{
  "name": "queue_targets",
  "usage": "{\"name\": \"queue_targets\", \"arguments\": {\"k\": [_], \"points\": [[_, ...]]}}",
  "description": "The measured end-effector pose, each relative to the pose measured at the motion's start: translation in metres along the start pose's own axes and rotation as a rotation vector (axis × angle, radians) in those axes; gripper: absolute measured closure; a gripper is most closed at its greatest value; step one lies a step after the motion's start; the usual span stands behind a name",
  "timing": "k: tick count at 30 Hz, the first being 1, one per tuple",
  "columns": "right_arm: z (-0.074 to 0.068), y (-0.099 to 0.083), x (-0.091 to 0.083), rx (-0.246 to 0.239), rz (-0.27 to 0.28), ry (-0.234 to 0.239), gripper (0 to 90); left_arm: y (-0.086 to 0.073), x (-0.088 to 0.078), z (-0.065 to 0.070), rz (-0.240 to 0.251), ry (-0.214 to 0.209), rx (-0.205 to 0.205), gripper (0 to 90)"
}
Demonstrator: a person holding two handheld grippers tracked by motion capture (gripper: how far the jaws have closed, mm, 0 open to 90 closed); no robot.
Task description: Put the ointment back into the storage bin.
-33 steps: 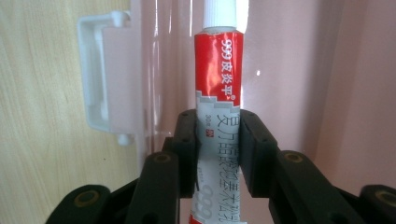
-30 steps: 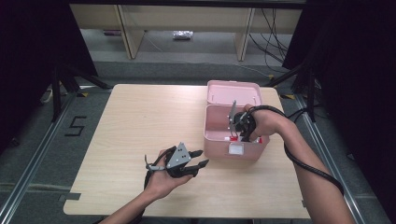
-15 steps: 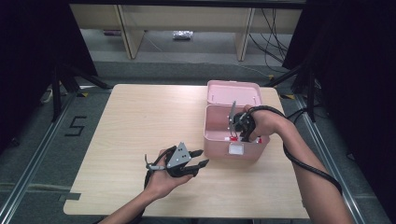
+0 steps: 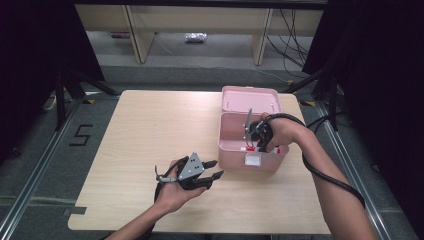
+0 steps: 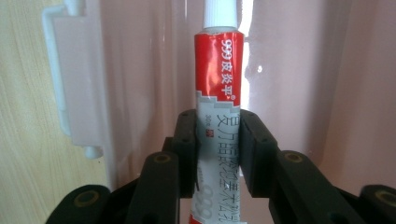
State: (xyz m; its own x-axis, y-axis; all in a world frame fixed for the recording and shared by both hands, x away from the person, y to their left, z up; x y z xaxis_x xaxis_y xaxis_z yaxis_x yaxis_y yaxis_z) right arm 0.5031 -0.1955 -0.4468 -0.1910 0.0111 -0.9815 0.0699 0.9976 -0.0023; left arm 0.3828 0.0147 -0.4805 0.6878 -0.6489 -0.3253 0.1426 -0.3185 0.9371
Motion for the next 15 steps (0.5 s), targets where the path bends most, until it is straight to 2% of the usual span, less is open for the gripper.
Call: {"name": "queue_targets", "arguments": {"k": [1,2,3,5,6,7,8,9,10,11,12,13,15], "points": [[0.0014,0.0005,0.0003,-0.015,0.004,-0.001,71.5,0.0,0.0,0.0001,0.0,-0.001,0.001,58.9],[-0.0004,0.0,0.0006,0.008,0.002,0.003,71.5,-0.0001,-0.0001,0.0001,-0.001,-0.001,0.002,58.9],[0.0002,0.0001,0.0006,0.005,0.003,0.007,71.5,-0.0002,0.0,0.0001,-0.001,-0.001,0.002,58.9],[-0.0004,-0.0009,0.0011,0.03,-0.004,0.012,71.6,-0.0006,0.0,0.0,-0.003,-0.001,0.003,58.8],[-0.0017,-0.0014,0.0009,0.058,-0.009,0.01,71.5,-0.0008,0.0001,-0.0001,-0.003,-0.001,0.003,58.8],[-0.0029,-0.0007,0.0014,0.067,0.004,0.017,71.5,-0.0008,0.0001,-0.0002,-0.004,-0.001,0.004,58.9],[-0.0021,-0.0009,0.0014,0.068,0.003,0.015,71.5,-0.0009,0.0001,-0.0001,-0.004,-0.001,0.003,58.8],[0.0013,-0.0005,0.0012,0.032,0.002,0.02,71.5,-0.0008,0.0001,0.0,-0.003,-0.001,0.003,58.9],[-0.0004,-0.0008,0.0019,0.058,0.014,0.027,71.5,-0.0009,0.0001,0.0001,-0.003,-0.001,0.002,58.9],[0.0034,0.0005,0.0022,0.016,0.026,0.021,71.5,-0.0009,0.0001,0.0001,-0.003,-0.002,0.002,58.8],[0.0046,0.0002,0.002,0.009,0.026,0.025,71.5,-0.001,0.0,0.0,-0.004,-0.001,0.004,58.8],[0.003,-0.0007,0.0022,0.039,0.022,0.028,71.5,-0.0012,0.0,-0.0002,-0.004,0.0,0.003,58.8],[0.0053,-0.001,0.0015,0.025,0.022,0.018,71.5,-0.0014,-0.0002,-0.0002,-0.005,0.0,-0.001,58.8]]}}
Point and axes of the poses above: each handheld gripper's, and its own axes: x roughly forward along the jaws, y roughly out of its top, z roughly to its right, the point moved 5 cm from there along x, roughly forward along the jaws, and after that the axes turned 14 degrees about y, right-handed, at the moved point
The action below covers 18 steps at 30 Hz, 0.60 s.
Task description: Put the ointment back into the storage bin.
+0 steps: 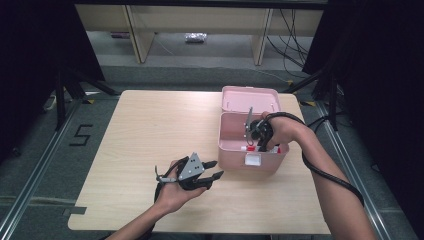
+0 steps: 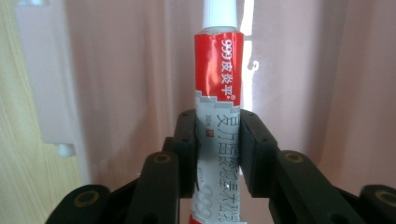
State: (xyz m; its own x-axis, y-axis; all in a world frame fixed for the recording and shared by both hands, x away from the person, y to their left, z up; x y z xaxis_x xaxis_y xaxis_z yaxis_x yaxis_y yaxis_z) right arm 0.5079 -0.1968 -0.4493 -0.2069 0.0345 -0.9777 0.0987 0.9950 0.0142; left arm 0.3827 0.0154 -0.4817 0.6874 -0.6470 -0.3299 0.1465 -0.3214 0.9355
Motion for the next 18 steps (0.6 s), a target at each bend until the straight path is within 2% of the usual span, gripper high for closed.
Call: {"name": "queue_targets", "arguments": {"k": [2,3,4,7,8,9,12,15,18], "points": [[0.0008,-0.0006,-0.0003,0.007,0.003,0.0,71.5,-0.0001,-0.0002,-0.0001,-0.001,0.0,0.002,58.8],[-0.0027,-0.0018,-0.0005,0.057,-0.007,0.012,71.5,-0.0002,-0.0002,-0.0002,-0.001,0.0,0.004,58.8],[-0.0035,-0.0023,-0.0011,0.076,-0.015,0.011,71.5,-0.0002,-0.0001,-0.0001,0.0,0.0,0.001,58.8],[-0.0015,-0.002,-0.0013,0.065,-0.011,0.012,71.5,0.0001,0.0,-0.0003,0.001,0.001,0.001,58.8],[0.001,-0.0009,-0.0008,0.029,-0.001,0.006,71.5,0.0001,-0.0001,-0.0002,0.001,0.001,0.001,58.8],[0.0022,-0.0004,-0.0006,0.017,0.0,0.001,71.5,0.0,-0.0002,-0.0001,0.0,0.0,0.001,58.8],[0.0007,-0.0003,0.0008,0.032,-0.002,0.018,71.5,-0.0003,-0.0001,-0.0004,0.001,0.001,0.001,58.8],[0.0033,0.0001,0.0018,0.004,-0.008,0.015,71.5,-0.0004,-0.0002,-0.0005,0.001,0.001,0.0,58.8],[0.004,-0.0013,0.0023,-0.001,-0.027,0.011,71.5,-0.0004,-0.0001,-0.0006,0.002,0.002,-0.002,58.8]]}}
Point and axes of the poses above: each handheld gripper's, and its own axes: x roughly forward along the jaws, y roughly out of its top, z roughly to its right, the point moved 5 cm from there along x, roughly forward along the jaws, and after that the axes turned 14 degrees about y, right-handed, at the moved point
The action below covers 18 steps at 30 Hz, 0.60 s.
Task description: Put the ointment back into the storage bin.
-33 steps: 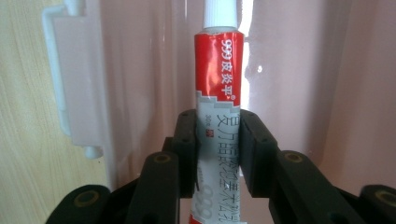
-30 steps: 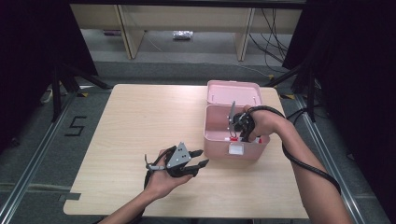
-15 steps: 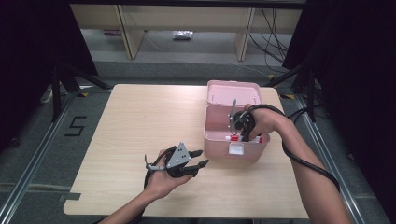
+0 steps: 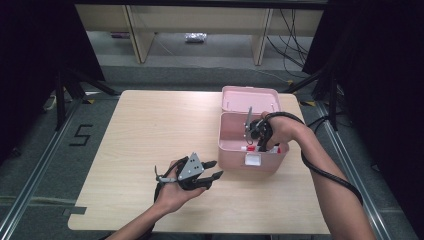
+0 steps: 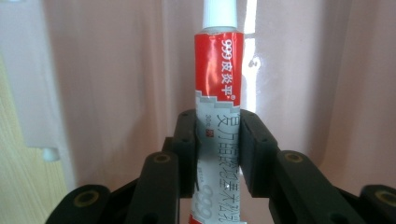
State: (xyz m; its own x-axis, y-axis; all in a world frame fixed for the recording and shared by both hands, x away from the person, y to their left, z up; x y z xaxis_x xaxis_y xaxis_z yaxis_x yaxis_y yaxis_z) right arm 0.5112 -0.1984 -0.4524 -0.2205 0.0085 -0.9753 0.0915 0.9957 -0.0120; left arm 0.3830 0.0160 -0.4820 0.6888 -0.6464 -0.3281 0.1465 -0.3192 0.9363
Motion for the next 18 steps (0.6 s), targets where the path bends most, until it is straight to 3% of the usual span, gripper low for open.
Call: {"name": "queue_targets", "arguments": {"k": [4,7,9,10,12,14,15,16,18], "points": [[0.0006,0.0,0.0008,-0.002,-0.001,-0.003,71.4,-0.0003,-0.0002,0.0001,-0.001,0.0,-0.001,58.7],[-0.002,0.0007,0.0017,0.033,0.017,0.016,71.3,-0.0003,-0.0004,0.0001,-0.001,0.0,0.0,58.7],[0.0013,0.001,0.0016,-0.002,0.015,0.004,70.4,-0.0004,-0.0004,0.0002,-0.001,-0.001,0.001,58.7],[-0.0007,0.0002,0.0017,0.031,0.019,0.015,68.8,-0.0006,-0.0003,0.0004,-0.002,-0.001,0.0,58.7],[0.0001,-0.0003,0.0,0.026,0.022,0.007,65.9,-0.0008,0.0009,0.0013,0.007,-0.007,-0.006,58.7],[-0.0018,-0.0019,-0.0033,0.075,0.02,-0.003,65.4,-0.0012,0.0003,0.0014,-0.002,-0.003,-0.004,58.7],[0.0014,-0.0008,-0.0041,0.027,0.035,-0.01,65.4,-0.0012,0.0004,0.0015,-0.002,-0.003,-0.003,58.7],[-0.0009,-0.0021,-0.0062,0.066,0.028,-0.008,65.4,-0.0012,0.0005,0.0015,-0.002,-0.003,-0.002,58.7],[0.0006,-0.0016,-0.0079,0.038,0.044,-0.022,65.4,-0.001,0.0008,0.0018,-0.001,-0.004,0.0,58.7]]}}
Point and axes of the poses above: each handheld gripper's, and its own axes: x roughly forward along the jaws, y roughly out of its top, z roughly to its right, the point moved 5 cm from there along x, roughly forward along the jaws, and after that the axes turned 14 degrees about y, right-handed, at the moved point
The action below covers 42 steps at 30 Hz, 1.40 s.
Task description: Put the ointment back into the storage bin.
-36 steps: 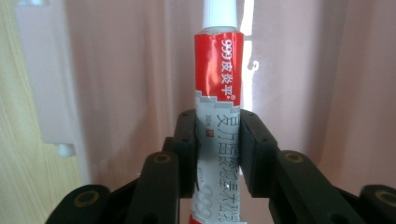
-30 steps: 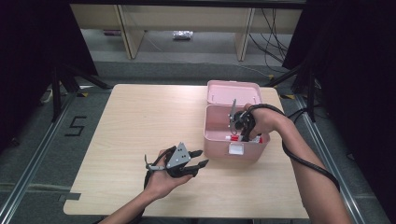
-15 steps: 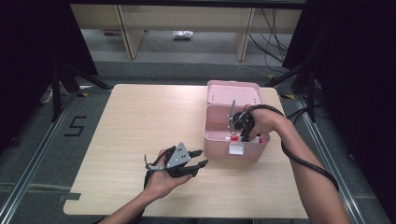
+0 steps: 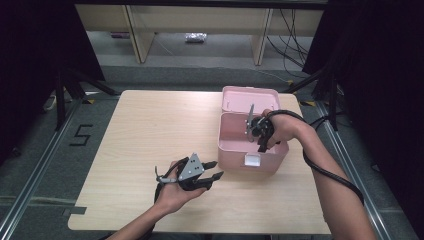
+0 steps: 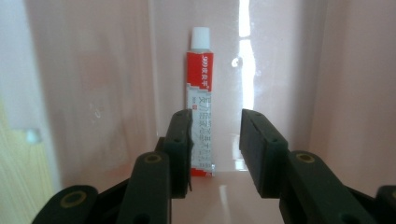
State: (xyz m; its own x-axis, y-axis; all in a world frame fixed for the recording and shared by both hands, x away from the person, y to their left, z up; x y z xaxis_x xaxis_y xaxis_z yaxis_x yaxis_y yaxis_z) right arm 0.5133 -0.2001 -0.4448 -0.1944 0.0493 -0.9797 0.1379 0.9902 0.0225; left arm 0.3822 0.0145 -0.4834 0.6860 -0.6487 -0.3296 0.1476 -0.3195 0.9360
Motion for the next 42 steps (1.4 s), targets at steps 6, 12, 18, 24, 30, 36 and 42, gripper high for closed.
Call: {"name": "queue_targets", "arguments": {"k": [6,12,18,24,30,36,42], "points": [[0.0,-0.001,-0.004,-0.002,0.014,-0.016,65.4,0.002,0.001,0.002,0.006,-0.005,0.0,58.7],[0.0,-0.004,-0.009,0.013,0.032,-0.04,65.4,0.003,0.002,0.004,0.009,-0.009,0.001,58.9],[-0.002,-0.009,-0.014,0.038,0.045,-0.044,65.6,0.004,0.004,0.007,0.01,-0.017,0.001,59.4],[-0.007,-0.013,-0.02,0.149,0.13,-0.047,65.4,0.008,0.009,0.011,0.023,-0.031,-0.007,60.4],[-0.007,-0.02,-0.031,0.202,0.203,-0.038,68.0,0.016,0.015,0.015,0.037,-0.059,0.0,63.9],[-0.007,-0.025,-0.039,0.279,0.271,-0.044,72.5,0.022,0.019,0.022,0.044,-0.094,-0.012,70.1],[-0.007,-0.029,-0.039,0.317,0.308,-0.05,72.5,0.023,0.019,0.027,0.04,-0.119,-0.022,74.6]]}}
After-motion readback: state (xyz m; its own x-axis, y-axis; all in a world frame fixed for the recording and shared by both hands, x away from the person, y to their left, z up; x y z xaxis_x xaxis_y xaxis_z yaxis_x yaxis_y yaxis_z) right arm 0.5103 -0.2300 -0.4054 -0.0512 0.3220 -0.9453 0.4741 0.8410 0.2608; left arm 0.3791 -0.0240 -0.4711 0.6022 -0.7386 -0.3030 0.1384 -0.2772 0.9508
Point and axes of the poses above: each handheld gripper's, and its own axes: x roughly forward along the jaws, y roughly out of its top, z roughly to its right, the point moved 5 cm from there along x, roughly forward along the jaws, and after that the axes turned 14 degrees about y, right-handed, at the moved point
